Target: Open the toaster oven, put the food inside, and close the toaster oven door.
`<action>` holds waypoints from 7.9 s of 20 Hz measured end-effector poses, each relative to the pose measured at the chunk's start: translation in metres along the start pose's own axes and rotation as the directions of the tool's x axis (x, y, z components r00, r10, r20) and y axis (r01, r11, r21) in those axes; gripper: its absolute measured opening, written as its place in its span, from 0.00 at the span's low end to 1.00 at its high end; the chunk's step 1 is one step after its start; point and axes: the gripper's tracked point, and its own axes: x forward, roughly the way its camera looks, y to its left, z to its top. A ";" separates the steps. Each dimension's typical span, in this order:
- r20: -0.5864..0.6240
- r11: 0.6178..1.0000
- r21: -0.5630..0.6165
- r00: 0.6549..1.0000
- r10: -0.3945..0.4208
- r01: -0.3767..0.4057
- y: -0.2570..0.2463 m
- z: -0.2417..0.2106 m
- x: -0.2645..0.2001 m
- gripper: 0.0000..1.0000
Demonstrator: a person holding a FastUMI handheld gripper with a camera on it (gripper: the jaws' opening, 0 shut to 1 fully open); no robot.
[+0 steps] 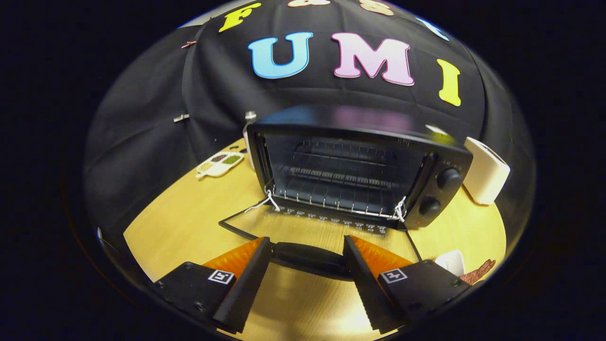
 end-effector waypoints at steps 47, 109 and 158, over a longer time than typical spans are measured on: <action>-0.223 0.964 0.261 0.969 0.107 -0.047 -0.282 -0.032 -0.122 0.99; 0.159 0.537 0.806 0.965 0.209 -0.249 -0.038 0.085 -0.111 0.15; 0.111 0.767 0.641 0.993 -0.036 -0.044 -0.049 0.061 0.029 0.98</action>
